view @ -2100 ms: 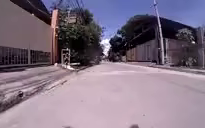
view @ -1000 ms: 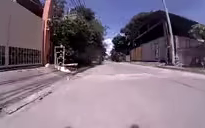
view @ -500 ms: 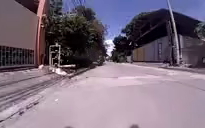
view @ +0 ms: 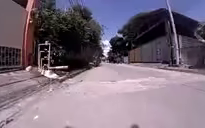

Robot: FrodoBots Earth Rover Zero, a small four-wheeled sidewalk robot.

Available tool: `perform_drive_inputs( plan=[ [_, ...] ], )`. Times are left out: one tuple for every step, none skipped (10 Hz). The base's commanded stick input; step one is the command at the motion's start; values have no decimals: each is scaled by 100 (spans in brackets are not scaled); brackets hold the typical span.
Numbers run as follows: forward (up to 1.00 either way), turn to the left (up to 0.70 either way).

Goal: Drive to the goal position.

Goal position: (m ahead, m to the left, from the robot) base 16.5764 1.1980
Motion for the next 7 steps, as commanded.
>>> perform_drive_inputs(
  plan=[
    [100, -27],
    [100, -27],
    [100, -8],
    [100, 0],
    [100, 0],
    [100, 0],
    [100, 0]
  ],
)
